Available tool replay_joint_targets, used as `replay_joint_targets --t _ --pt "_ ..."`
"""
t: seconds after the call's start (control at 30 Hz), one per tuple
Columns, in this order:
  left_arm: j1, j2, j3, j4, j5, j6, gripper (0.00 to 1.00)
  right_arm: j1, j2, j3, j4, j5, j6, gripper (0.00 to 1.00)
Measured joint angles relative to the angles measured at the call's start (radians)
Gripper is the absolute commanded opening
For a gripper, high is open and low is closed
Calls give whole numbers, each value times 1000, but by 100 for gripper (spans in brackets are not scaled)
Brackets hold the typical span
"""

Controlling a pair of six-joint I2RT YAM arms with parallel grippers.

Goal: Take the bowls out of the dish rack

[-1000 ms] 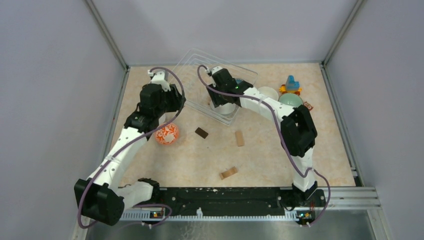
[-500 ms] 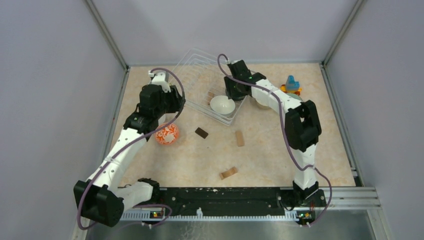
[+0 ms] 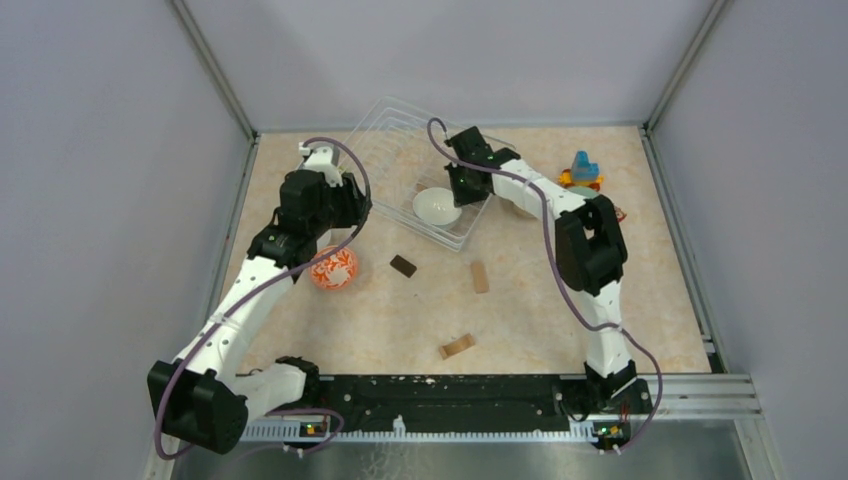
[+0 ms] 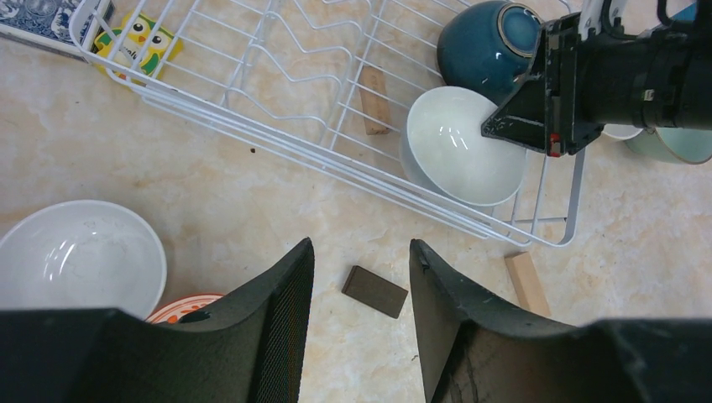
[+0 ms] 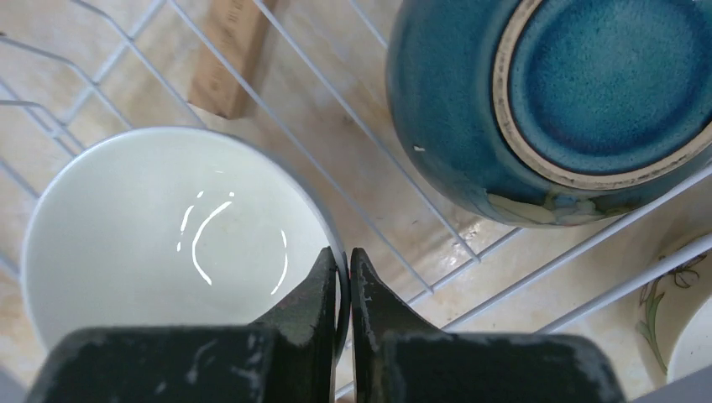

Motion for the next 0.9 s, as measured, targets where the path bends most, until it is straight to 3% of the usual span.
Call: replay_joint_targets --t 0.2,0.47,0.73,0.9 --pt "0 0 -2 0 0 0 52 3 -1 61 -26 11 -9 0" --pt "0 0 -5 0 1 0 52 3 -48 107 -80 151 -15 0" --pt "0 -4 -13 0 0 2 53 3 -292 63 -31 256 -20 0" --pt "0 -6 -19 0 5 3 53 3 -541 -147 63 354 -3 0"
